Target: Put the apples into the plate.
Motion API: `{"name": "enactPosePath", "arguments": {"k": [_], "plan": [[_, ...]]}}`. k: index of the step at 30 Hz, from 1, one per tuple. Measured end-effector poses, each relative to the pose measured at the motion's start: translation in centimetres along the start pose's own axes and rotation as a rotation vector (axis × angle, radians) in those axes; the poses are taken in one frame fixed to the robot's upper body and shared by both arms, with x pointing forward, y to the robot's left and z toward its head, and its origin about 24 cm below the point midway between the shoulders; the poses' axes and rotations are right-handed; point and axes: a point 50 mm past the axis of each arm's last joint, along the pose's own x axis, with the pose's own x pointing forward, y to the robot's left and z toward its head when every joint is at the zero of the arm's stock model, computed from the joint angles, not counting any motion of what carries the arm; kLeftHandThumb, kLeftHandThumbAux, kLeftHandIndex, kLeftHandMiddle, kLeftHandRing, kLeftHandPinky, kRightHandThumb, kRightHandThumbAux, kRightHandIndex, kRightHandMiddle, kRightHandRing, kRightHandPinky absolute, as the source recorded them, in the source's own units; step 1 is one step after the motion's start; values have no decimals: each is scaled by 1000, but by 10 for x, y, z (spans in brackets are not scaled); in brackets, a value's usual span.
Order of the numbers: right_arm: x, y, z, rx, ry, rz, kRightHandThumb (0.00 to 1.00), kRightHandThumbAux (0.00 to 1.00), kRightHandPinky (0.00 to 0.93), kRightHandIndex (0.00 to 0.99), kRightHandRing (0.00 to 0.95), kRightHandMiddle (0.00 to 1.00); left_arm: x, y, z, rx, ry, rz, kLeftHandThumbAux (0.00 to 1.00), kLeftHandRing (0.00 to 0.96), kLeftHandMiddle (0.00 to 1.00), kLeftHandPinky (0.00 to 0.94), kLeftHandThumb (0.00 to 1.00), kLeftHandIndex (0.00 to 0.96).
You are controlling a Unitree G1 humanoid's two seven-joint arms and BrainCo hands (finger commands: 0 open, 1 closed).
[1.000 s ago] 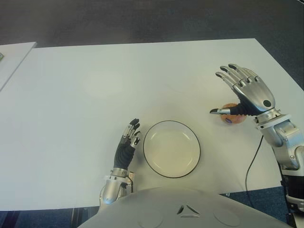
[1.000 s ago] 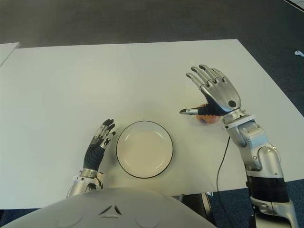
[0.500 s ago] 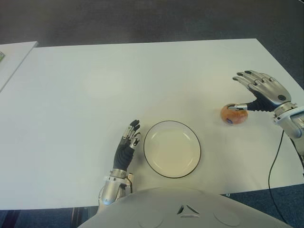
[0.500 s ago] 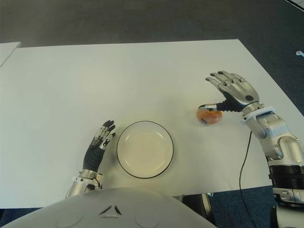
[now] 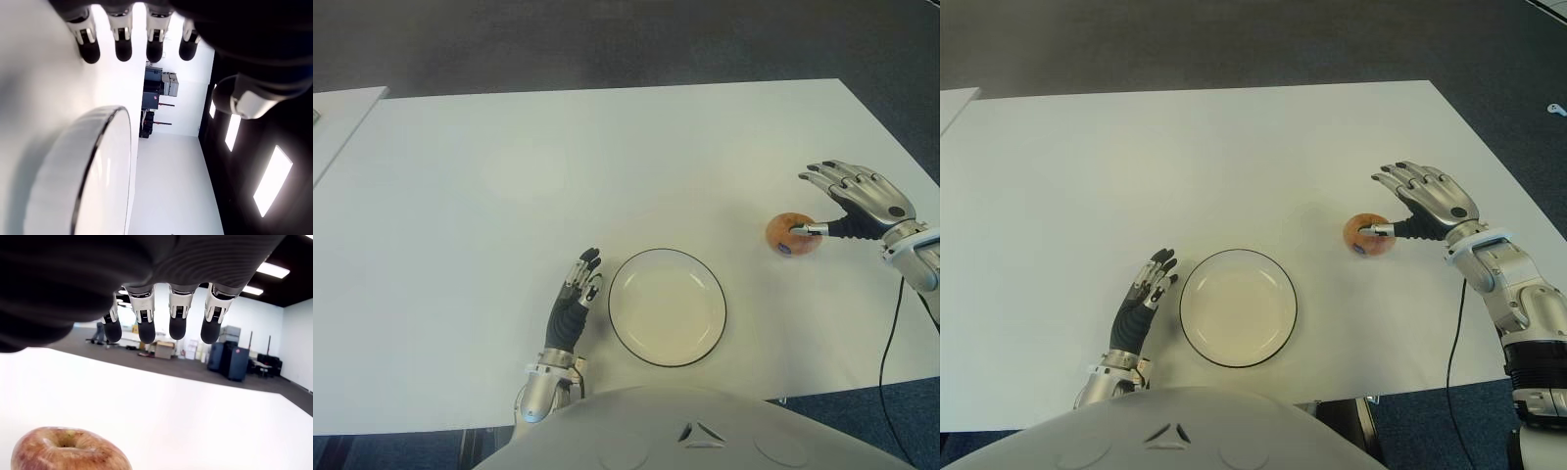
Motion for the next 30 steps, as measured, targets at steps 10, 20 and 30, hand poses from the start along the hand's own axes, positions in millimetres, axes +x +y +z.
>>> {"name": "enactPosePath", "arguments": {"k": [10, 20, 30], "plan": [[-6, 8, -2, 27, 22, 38, 270, 132, 0, 0, 0, 0, 1, 0, 1, 1, -3, -1, 422, 0, 0, 0, 0, 0], [-6, 16, 0, 43, 23, 69, 268, 134, 0, 0, 0, 0, 1, -2, 2, -3, -7, -8, 426, 0, 0, 0, 0, 0], [-2, 25, 3, 74, 32, 109, 268, 158, 0, 0, 0, 0, 2, -3, 6, -4, -12, -14, 422, 0, 0, 0, 0, 0]]}}
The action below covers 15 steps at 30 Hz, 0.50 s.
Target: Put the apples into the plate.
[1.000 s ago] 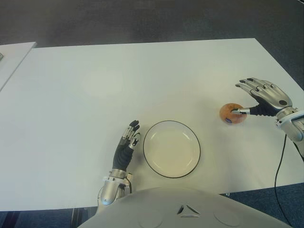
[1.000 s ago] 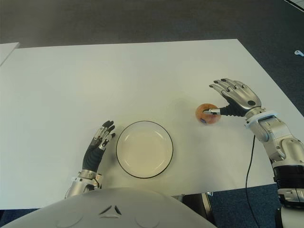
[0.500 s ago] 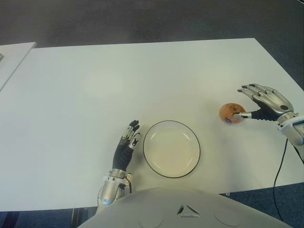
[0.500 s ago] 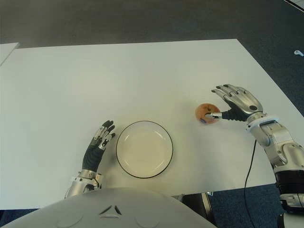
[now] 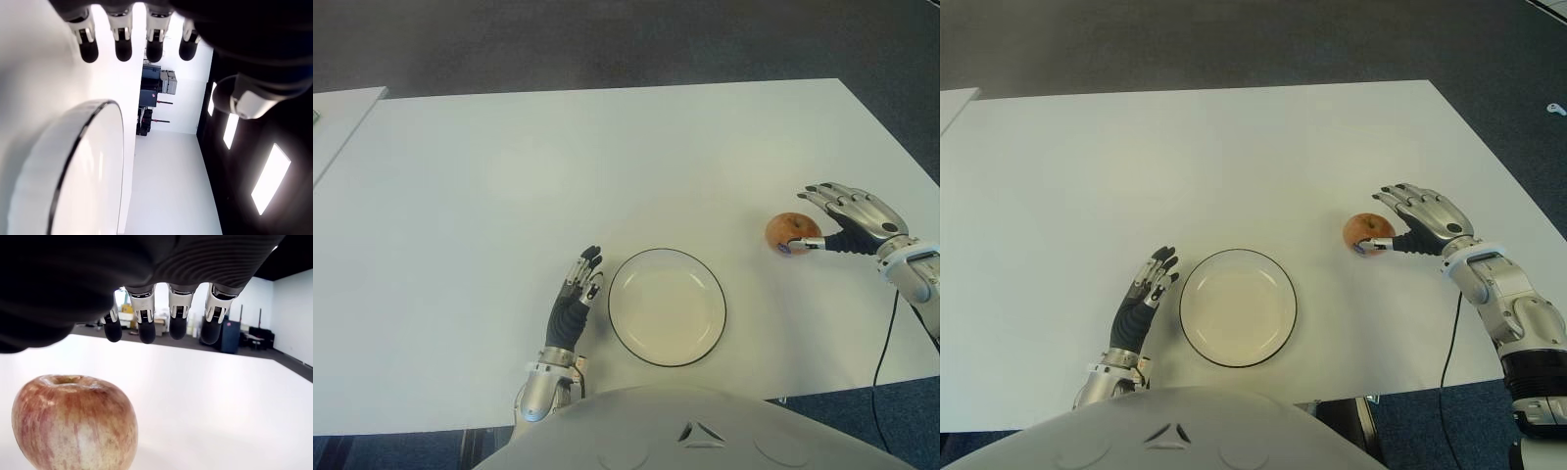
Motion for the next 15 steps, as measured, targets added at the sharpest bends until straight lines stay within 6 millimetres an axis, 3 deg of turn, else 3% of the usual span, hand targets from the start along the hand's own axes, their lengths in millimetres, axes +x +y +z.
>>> {"name": "enactPosePath", "arguments": {"k": [15], "plan": [[12, 21, 8, 71, 3, 51, 291, 184, 0, 0, 0, 0, -1, 2, -1, 1, 17, 9, 413, 0, 0, 0, 0, 0]]}}
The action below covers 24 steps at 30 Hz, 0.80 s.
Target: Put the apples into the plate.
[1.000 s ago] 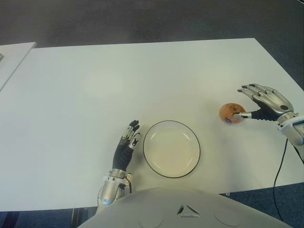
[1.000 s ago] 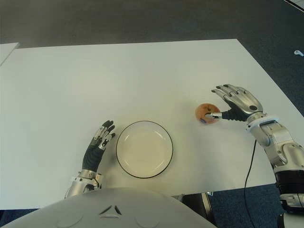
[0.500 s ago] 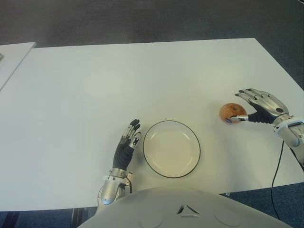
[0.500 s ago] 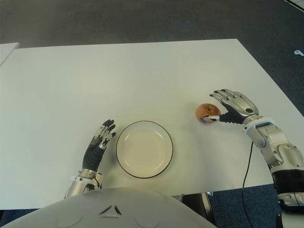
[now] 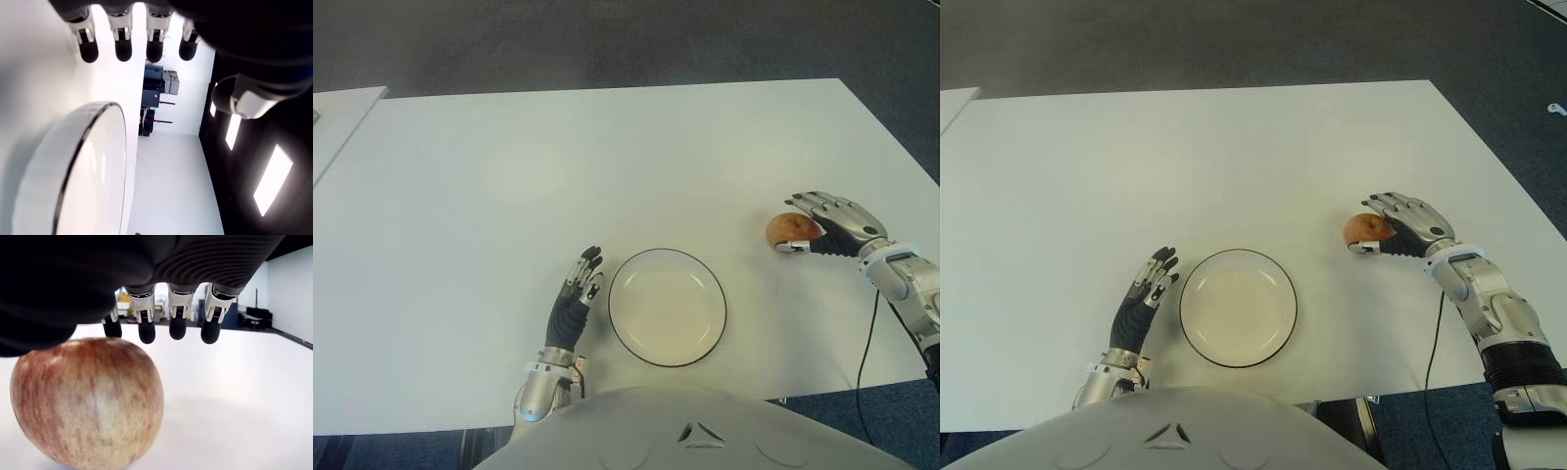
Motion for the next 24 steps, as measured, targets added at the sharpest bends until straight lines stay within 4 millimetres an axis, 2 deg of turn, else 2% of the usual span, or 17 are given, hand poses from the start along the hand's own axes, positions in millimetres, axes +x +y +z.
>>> {"name": "enactPosePath", "arguments": {"k": [8, 24], "plan": [[8, 12, 0, 24, 13, 5, 296, 196, 0, 0, 0, 0, 0, 2, 0, 9, -3, -7, 403, 0, 0, 0, 0, 0], [24, 21, 0, 52, 28, -63, 300, 214, 0, 0, 0, 0, 0, 5, 0, 9, -14, -15, 407, 0, 0, 0, 0, 0]]}}
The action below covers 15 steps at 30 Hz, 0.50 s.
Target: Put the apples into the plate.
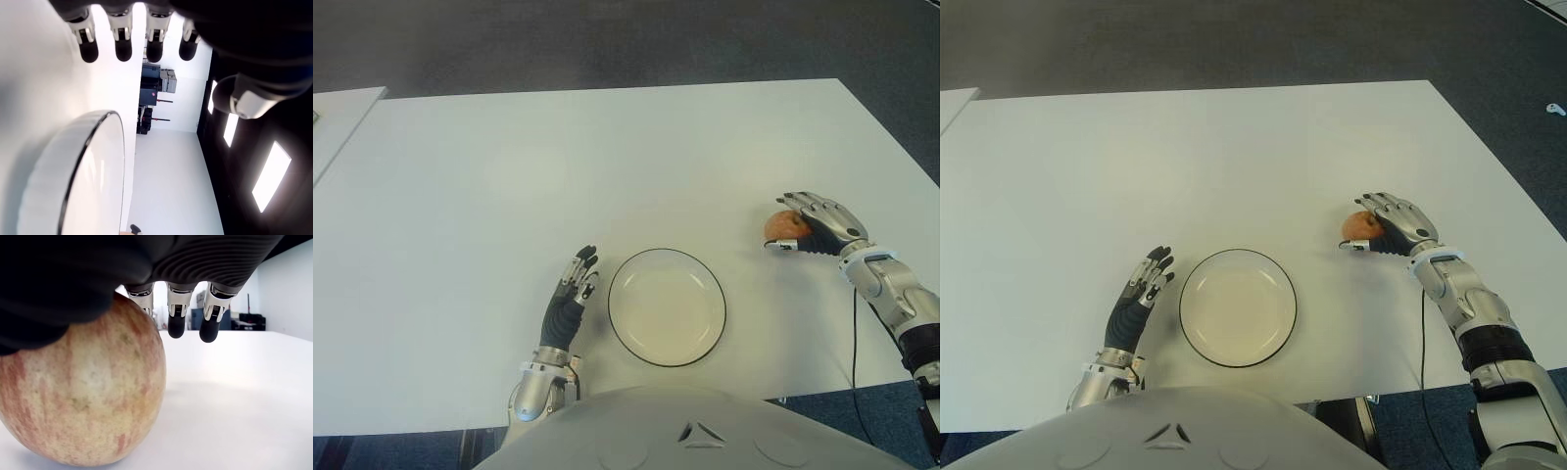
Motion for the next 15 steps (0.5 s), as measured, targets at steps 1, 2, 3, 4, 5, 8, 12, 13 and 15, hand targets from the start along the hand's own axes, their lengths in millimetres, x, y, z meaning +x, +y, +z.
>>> {"name": "enactPosePath", "arguments": {"k": [1, 2, 3, 4, 5, 8, 12, 13, 15], "plan": [[2, 0, 0, 3, 2, -2, 301, 217, 0, 0, 0, 0, 0, 0, 0, 0, 0, -1, 409, 0, 0, 0, 0, 0], [4, 2, 0, 6, 8, -1, 301, 218, 0, 0, 0, 0, 0, 0, 0, 0, 0, -3, 409, 0, 0, 0, 0, 0], [6, 3, 0, 10, 12, -1, 302, 221, 0, 0, 0, 0, 0, 0, -1, 0, 1, -4, 410, 0, 0, 0, 0, 0], [8, 4, -1, 14, 18, -1, 302, 222, 0, 0, 0, 0, 0, 1, -1, 1, 0, -4, 411, 0, 0, 0, 0, 0], [11, 4, -1, 17, 23, -4, 304, 224, 0, 0, 0, 0, 0, 1, -1, 2, -2, -4, 409, 0, 0, 0, 0, 0], [16, 5, -2, 28, 37, -9, 306, 227, 0, 0, 0, 0, -1, 2, -1, 7, -8, 0, 407, 0, 0, 0, 0, 0], [21, 5, -3, 45, 50, -19, 303, 235, 0, 0, 0, 0, -2, 4, -3, 19, -4, 21, 405, 0, 0, 0, 0, 0], [22, 5, -3, 50, 54, -22, 302, 238, 0, 0, 0, 0, -2, 5, -4, 23, -3, 30, 407, 0, 0, 0, 0, 0], [23, 6, -4, 59, 59, -27, 301, 243, 0, 0, 0, 0, -3, 7, -5, 34, -3, 51, 410, 0, 0, 0, 0, 0]]}}
